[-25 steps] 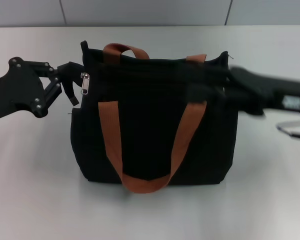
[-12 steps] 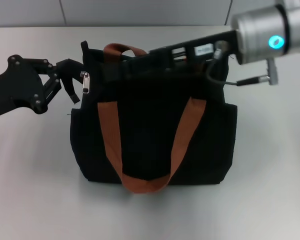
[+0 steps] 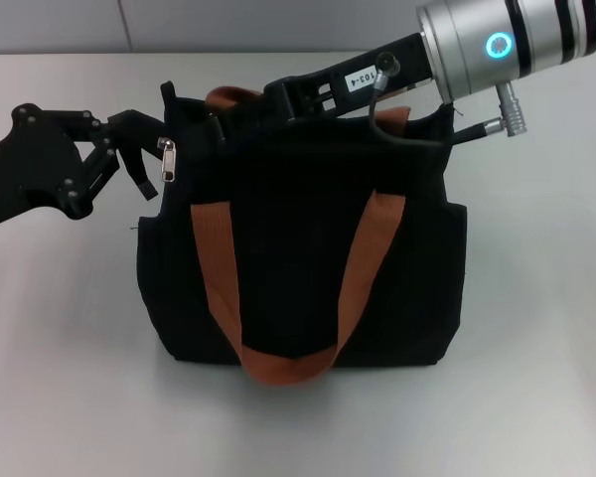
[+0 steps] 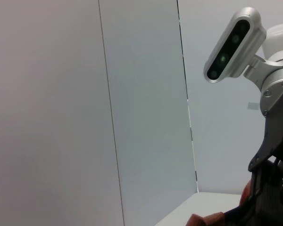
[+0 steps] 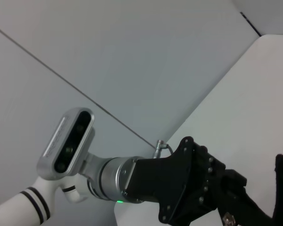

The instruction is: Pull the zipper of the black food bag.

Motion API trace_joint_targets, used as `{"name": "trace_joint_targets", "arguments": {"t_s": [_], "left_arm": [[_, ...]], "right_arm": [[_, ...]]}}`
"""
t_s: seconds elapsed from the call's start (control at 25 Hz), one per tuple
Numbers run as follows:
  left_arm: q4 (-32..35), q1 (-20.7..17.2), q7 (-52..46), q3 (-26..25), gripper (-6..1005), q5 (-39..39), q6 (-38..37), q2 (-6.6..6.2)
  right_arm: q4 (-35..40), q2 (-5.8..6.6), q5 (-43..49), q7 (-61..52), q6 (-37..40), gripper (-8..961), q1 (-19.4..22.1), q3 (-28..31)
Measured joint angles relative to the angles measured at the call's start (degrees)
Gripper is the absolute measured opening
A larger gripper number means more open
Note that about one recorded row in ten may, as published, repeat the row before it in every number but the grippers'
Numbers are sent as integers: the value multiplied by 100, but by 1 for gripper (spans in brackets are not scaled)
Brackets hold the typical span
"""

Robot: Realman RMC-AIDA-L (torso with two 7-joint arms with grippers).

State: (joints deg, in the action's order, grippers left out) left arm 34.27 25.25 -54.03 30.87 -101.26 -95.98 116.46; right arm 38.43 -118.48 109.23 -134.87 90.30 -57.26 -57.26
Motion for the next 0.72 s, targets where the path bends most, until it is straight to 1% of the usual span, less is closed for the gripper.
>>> {"name": "trace_joint_targets", "arguments": {"t_s": [0.24,0.4,0.6,0.72], "left_arm": [[0,9,-7,-10,32,2,-10,9],[0,8,-11,-11,34,2,-38,14],[0,7,-11,-11,37,2,-53,16],[0,6,-11,-11,38,11,-56,17]], "right_arm": [[-1,-27,3,-163,-32,637,-74,-137],[1,-42,5,-288,-55,426,-95,-217],[-9,-49,9,-373,-149,420,-109,-257],[-10,-59,10,-476,-259,419,-118,-380]]}}
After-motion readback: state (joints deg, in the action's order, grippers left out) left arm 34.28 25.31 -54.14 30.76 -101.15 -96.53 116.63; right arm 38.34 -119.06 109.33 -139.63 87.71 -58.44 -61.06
